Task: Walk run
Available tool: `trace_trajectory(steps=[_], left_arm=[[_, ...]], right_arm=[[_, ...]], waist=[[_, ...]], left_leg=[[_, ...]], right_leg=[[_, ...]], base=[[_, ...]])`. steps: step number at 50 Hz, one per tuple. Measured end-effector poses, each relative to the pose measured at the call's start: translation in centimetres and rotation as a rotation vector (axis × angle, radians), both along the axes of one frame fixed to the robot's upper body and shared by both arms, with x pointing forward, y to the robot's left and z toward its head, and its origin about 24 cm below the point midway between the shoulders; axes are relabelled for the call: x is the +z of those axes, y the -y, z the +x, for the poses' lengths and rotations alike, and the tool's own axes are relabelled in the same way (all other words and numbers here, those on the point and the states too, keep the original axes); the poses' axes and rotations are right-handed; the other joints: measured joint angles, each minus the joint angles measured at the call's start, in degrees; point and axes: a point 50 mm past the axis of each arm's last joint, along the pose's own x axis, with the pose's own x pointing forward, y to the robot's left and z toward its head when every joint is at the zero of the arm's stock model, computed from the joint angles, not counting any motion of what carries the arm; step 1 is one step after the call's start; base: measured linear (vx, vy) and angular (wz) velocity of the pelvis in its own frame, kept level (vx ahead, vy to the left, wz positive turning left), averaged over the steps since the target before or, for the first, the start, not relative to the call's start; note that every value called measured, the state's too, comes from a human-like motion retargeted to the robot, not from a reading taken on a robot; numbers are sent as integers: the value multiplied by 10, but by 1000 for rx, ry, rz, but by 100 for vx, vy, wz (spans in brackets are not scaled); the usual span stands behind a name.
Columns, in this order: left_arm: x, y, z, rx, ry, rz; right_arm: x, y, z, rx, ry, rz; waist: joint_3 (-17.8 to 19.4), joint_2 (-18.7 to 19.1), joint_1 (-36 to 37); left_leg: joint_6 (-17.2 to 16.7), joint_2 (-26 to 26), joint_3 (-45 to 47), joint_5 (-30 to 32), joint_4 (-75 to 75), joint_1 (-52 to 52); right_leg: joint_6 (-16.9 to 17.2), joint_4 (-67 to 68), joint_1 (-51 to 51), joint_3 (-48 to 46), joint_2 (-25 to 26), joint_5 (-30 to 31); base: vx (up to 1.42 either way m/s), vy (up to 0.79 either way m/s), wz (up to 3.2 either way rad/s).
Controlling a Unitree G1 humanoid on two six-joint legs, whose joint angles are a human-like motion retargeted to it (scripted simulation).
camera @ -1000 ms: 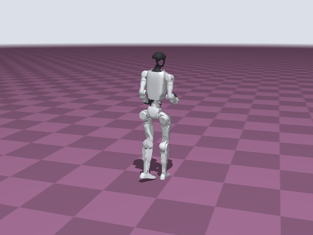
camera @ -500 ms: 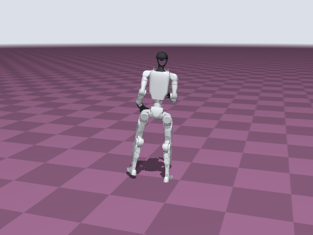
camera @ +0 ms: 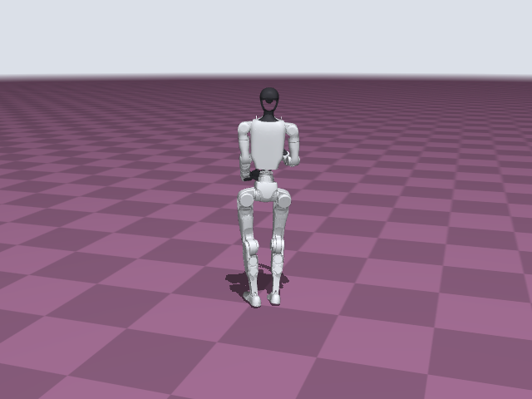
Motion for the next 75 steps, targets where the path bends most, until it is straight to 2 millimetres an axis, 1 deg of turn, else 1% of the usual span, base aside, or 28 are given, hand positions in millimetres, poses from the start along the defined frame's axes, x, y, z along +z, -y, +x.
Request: trace_trajectory(steps=[2, 5, 8, 10, 13, 16, 18, 20, 22, 25, 27, 30, 32, 35, 39, 43, 47, 50, 52, 55, 57, 60, 64, 67, 70, 72, 73, 75], left_arm=[[-1, 5, -6, -18, -29, -71], [-1, 8, -11, -52, -32, -108], [-2, 14, -16, -84, -42, -127], [-5, 19, -20, -77, -80, -159], [-9, 21, -26, -53, -127, -172], [-13, 22, -29, -16, -166, -190], [-13, 20, -27, 25, -161, -185], [-12, 18, -23, 92, -145, -171], [-10, 15, -17, 180, -132, -166], [-6, 9, -7, 288, -124, -169], [-3, 4, 3, 354, -115, -166], [1, -1, 19, 473, -114, -152], [5, -3, 28, 560, -115, -144], [10, -5, 39, 654, -116, -139], [12, -3, 45, 712, -140, -162], [16, -2, 52, 762, -142, -180], [19, -7, 57, 817, -125, -151], [19, -6, 57, 827, -127, -130], [18, -5, 55, 829, -133, -129], [17, -8, 53, 839, -128, -133], [16, -11, 53, 845, -120, -126], [16, -15, 54, 845, -106, -113], [18, -25, 58, 863, -74, -82], [21, -31, 60, 861, -45, -66], [22, -33, 62, 845, -25, -51], [24, -30, 66, 824, -13, -62], [26, -29, 69, 812, -5, -72], [31, -25, 74, 779, 22, -90]], right_arm=[[1, -2, 0, 35, -8, -5], [1, -3, 0, 88, -11, -59], [-2, -2, 1, 121, -29, -136], [-3, -1, 2, 125, -53, -147], [-10, 2, 1, 108, -105, -154], [-17, 10, -1, 55, -155, -139], [-19, 15, 0, 3, -176, -109], [-22, 20, 2, -55, -197, -79], [-24, 25, 5, -135, -210, -53], [-26, 34, 6, -284, -212, 7], [-27, 42, 7, -388, -215, 73], [-33, 47, 7, -477, -264, 159], [-37, 42, 6, -441, -324, 182], [-41, 32, 5, -354, -392, 180], [-39, 27, 8, -355, -395, 175], [-36, 21, 14, -434, -392, 208], [-39, 6, 15, -393, -482, 252], [-46, -2, 11, -320, -568, 266], [-51, -2, 8, -310, -609, 281], [-55, 3, 7, -338, -636, 312], [-56, 3, 5, -342, -647, 324], [-58, 0, 4, -339, -662, 335], [-56, -1, 7, -335, -646, 321], [-55, -6, 8, -284, -648, 300], [-57, -12, 7, -208, -685, 311], [-58, -13, 7, -184, -707, 338], [-57, -13, 8, -181, -709, 356], [-57, -11, 9, -184, -716, 385]], waist=[[-1, -10, -2], [0, -10, -6], [6, -9, 2], [7, -10, 13], [4, 3, 11], [-3, 7, 14], [-3, 4, 31], [-2, -1, 41], [-3, -12, 39], [-10, -28, 32], [-11, -40, 32], [-13, -48, 29], [-12, -48, 31], [-9, -48, 33], [-2, -44, 48], [13, -33, 59], [28, -23, 58], [28, -23, 58], [24, -20, 55], [18, -20, 47], [17, -20, 52], [15, -18, 60], [11, -12, 70], [10, -3, 69], [12, 4, 65], [16, 7, 62], [20, 8, 60], [28, 7, 53]], left_leg=[[3, -15, -6, -5, -3, 13], [5, -25, -20, -9, -11, 32], [7, -33, -30, -11, -20, 49], [9, -42, -31, -13, -25, 60], [8, -41, -56, -13, -19, 70], [2, -46, -74, -7, 10, 71], [-14, -45, -65, 18, 36, 63], [-36, -43, -49, 61, 75, 48], [-69, -45, -39, 103, 143, 18], [-138, -45, -33, 143, 246, -31], [-154, -42, -27, 144, 304, -60], [-134, -12, 9, 121, 333, -86], [-114, 2, 19, 102, 317, -101], [-102, 16, 16, 84, 274, -126], [-100, 32, 1, 81, 173, -146], [-76, 34, -14, 85, 76, -155], [-88, 22, -47, 119, 13, -143], [-47, 9, -49, 147, 7, -124], [-32, 6, -36, 146, -4, -109], [-35, 6, -26, 117, 1, -95], [-38, 8, -11, 99, 4, -89], [-33, 7, 6, 77, -2, -74], [-38, 15, 34, 47, -11, -60], [-33, 20, 41, 33, -15, -52], [-14, 21, 40, 28, -15, -46], [0, 20, 35, 25, -12, -44], [6, 19, 31, 24, -10, -44], [14, 11, 22, 22, -8, -40]], right_leg=[[-8, -37, -9, 8, 9, -1], [-35, -74, -22, -31, 8, 8], [-70, -89, -36, -80, 1, 61], [-74, -93, -37, -99, -3, 89], [-70, -99, -22, -102, -6, 61], [-82, -112, 3, -128, -10, 38], [-92, -129, 15, -131, -5, 40], [-97, -146, 31, -128, -1, 39], [-95, -160, 46, -130, -14, 35], [-94, -174, 60, -141, -33, 25], [-94, -180, 69, -149, -42, 19], [-91, -180, 78, -157, -47, 11], [-91, -176, 81, -154, -46, 6], [-92, -173, 87, -148, -40, -1], [-89, -176, 99, -138, -25, -8], [-88, -176, 113, -124, -9, -16], [-84, -172, 133, -112, -1, -29], [-76, -168, 147, -105, -6, -42], [-70, -162, 157, -100, -4, -50], [-60, -142, 156, -90, -12, -58], [-48, -122, 149, -77, -19, -49], [-26, -88, 136, -63, -29, -22], [-7, -21, 103, -31, -34, 29], [-8, 26, 80, -39, -37, 69], [-20, 62, 69, -79, -51, 94], [-26, 74, 71, -122, -63, 85], [-28, 75, 72, -137, -63, 67], [-24, 57, 77, -141, -53, 44]], base=[[28, 1, 33], [39, 2, 37], [39, 0, 23], [37, -1, 15], [32, 2, 68], [37, -4, 71], [31, -6, 3], [31, -5, -7], [28, -5, 25], [21, -8, 46], [12, -7, 41], [10, -1, 24], [11, 0, -14], [17, -4, -23], [16, 1, -33], [20, 6, -43], [27, 11, -38], [30, 13, -24], [47, 25, -26], [42, 25, -34], [31, 19, -57], [30, 23, -60], [23, 23, -70], [14, 15, -32], [14, 16, -3], [4, 14, 17], [3, 16, 33], [3, 14, 46]])
